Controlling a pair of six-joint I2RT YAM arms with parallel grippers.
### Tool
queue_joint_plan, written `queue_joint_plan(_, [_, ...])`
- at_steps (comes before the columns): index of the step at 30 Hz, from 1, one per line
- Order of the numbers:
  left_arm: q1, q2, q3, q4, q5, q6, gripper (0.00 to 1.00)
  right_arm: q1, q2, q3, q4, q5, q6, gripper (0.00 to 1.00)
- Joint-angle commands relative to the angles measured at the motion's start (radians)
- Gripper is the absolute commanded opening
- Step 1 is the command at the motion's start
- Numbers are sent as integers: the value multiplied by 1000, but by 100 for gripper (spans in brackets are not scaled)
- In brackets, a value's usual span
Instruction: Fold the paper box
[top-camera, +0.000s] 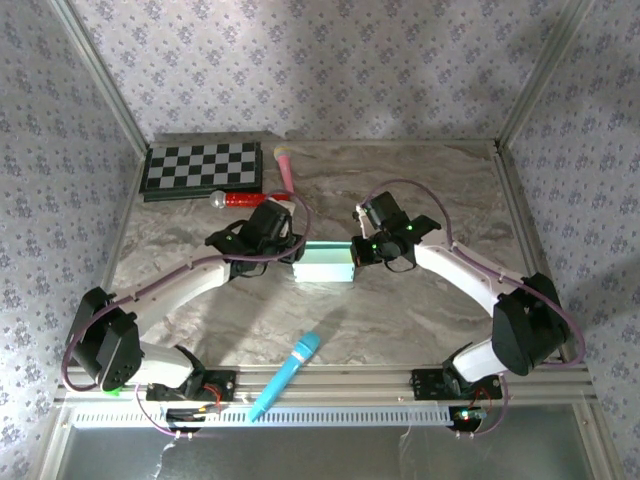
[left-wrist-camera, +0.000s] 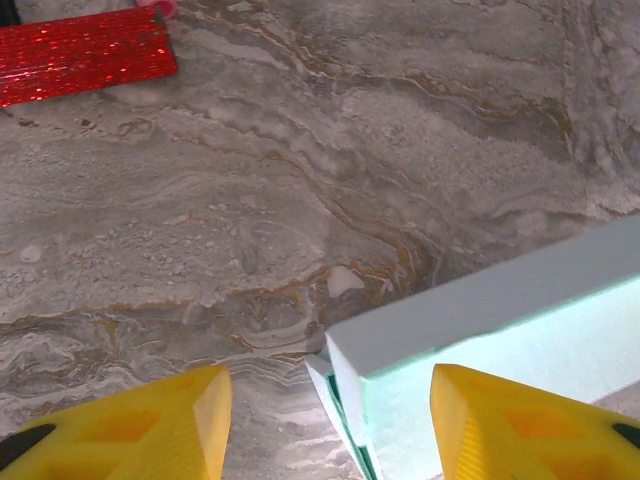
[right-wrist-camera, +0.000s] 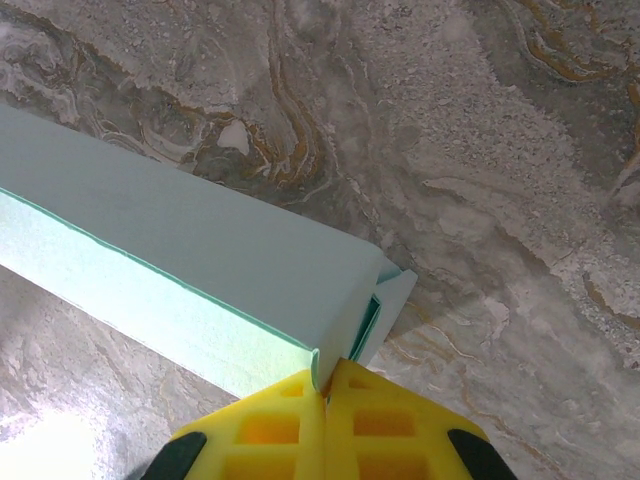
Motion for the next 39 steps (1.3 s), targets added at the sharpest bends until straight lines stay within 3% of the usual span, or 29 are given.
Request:
queue_joint_plan(1, [24, -4, 28, 22, 34, -32, 54, 18, 48, -21, -106, -14, -13, 3])
queue_joint_plan(9, [33, 15, 23, 38, 134, -16, 49, 19, 51, -19, -109, -11, -12, 3])
queue_joint_plan(26, [30, -9, -63, 30, 141, -28, 11, 22, 57, -11, -114, -15, -13, 3])
queue_joint_plan(39, [12, -47, -161, 64, 145, -8, 8, 31, 59, -15, -117, -14, -13, 3])
